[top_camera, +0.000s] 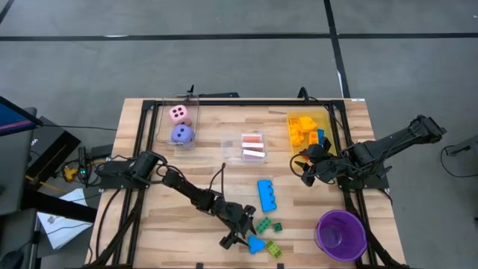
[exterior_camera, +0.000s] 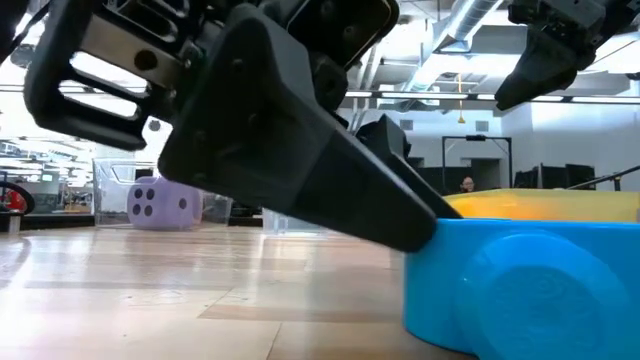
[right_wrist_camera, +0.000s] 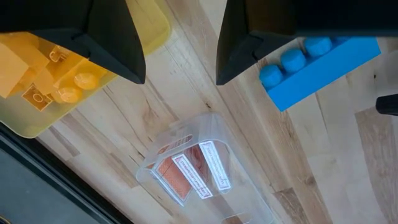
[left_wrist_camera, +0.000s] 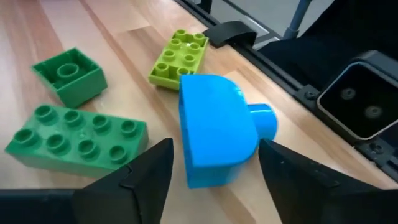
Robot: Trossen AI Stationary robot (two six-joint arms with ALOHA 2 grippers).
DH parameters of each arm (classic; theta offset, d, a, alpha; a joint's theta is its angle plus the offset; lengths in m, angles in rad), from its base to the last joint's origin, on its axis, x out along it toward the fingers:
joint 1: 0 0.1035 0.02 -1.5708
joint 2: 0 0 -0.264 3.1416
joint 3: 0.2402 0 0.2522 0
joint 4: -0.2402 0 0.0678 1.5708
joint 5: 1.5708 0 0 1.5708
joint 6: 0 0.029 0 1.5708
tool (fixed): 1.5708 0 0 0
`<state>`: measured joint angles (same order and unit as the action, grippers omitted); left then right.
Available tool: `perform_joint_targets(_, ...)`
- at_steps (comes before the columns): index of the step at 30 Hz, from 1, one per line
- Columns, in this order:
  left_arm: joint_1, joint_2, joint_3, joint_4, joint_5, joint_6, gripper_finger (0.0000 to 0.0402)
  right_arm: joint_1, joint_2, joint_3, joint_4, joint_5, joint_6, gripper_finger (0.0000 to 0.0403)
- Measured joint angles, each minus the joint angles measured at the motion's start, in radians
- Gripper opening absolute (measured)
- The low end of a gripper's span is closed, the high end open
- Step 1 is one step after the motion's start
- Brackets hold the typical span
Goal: Pick & Place Toys
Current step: Put the blue game piece into the yellow bin
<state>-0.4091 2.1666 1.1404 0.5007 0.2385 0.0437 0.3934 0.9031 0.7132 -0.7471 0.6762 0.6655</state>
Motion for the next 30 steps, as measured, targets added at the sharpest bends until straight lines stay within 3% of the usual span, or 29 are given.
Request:
perform_joint_targets(9,0.002,0.0,0.0,0.003,0.004,0.001,0.018,0.0,0.0,0.0,0.0,0.0,0.0,0.0189)
perform_joint_targets(24,0.024,0.0,0.0,0.008,0.003,0.003,0.001,0.0,0.0,0.0,0.0,-0.007,0.0,0.0189)
perform_joint_targets(30,0.024,0.0,0.0,-0.013,0.003,0.01,0.001,0.0,0.0,0.0,0.0,-0.008,0.008,0.0189)
